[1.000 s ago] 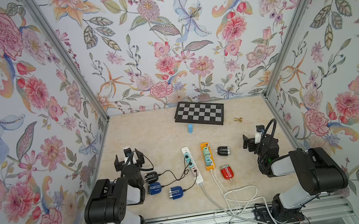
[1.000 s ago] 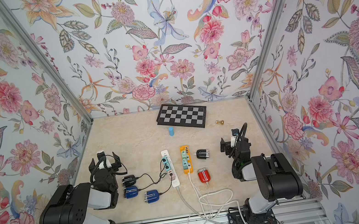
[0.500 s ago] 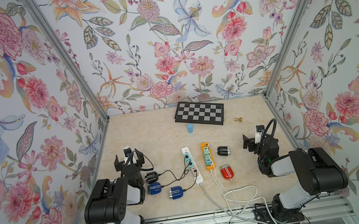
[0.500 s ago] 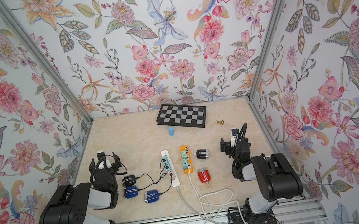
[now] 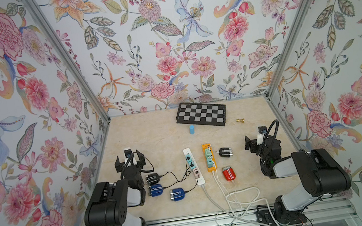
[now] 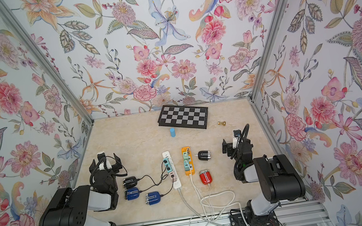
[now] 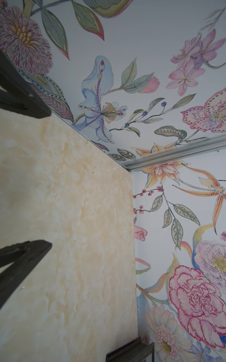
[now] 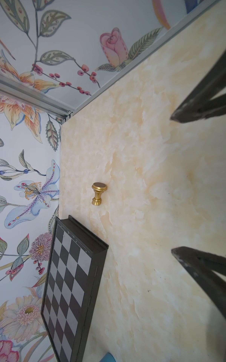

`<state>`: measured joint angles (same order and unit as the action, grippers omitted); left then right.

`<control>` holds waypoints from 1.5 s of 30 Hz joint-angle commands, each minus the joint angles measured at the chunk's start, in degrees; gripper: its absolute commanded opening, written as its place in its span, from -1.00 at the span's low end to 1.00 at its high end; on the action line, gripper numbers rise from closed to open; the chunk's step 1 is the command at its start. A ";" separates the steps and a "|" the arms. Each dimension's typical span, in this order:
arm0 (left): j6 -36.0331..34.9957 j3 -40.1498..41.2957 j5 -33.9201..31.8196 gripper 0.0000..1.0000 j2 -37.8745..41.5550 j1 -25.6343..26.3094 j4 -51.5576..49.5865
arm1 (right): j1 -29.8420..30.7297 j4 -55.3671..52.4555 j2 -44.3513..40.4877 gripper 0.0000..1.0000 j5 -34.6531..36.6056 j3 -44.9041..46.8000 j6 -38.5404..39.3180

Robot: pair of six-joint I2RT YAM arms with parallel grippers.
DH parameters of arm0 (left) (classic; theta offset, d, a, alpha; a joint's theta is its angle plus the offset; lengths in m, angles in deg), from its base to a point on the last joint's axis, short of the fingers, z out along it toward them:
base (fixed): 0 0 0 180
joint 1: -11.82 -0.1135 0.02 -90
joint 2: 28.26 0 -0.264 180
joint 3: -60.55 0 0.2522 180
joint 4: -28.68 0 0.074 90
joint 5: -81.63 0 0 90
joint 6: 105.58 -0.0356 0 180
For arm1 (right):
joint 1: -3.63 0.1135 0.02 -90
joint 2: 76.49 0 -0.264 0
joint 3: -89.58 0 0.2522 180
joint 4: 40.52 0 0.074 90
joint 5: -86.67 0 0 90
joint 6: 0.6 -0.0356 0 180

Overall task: Unplug the electric shaver
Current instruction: Pick up the charging cable from the center of the board.

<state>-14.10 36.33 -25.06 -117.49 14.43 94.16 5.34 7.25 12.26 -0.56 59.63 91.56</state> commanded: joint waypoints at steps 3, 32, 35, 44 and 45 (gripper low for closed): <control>0.37 -0.92 0.98 0.99 0.64 -0.33 0.75 | -0.68 0.34 -0.33 0.99 -1.03 -1.22 -0.39; 19.47 -31.31 1.92 0.99 24.76 0.42 -73.63 | 21.42 -57.05 -21.00 0.84 -16.73 -31.31 17.46; 25.52 -34.14 0.67 0.99 25.43 0.44 -83.15 | 27.62 -60.06 -20.45 0.78 -19.58 -35.10 19.08; 39.89 -38.32 2.56 0.99 22.51 0.17 -98.95 | 48.39 -65.63 -5.44 0.58 -16.85 -47.46 27.65; 40.96 -38.32 2.45 0.99 22.60 0.00 -99.47 | 49.59 -65.60 -3.59 0.57 -17.05 -48.47 28.20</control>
<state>19.71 -0.13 -23.64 -94.48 14.45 2.49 52.53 -54.69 5.11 -17.61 13.84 115.21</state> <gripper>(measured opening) 0.993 0.787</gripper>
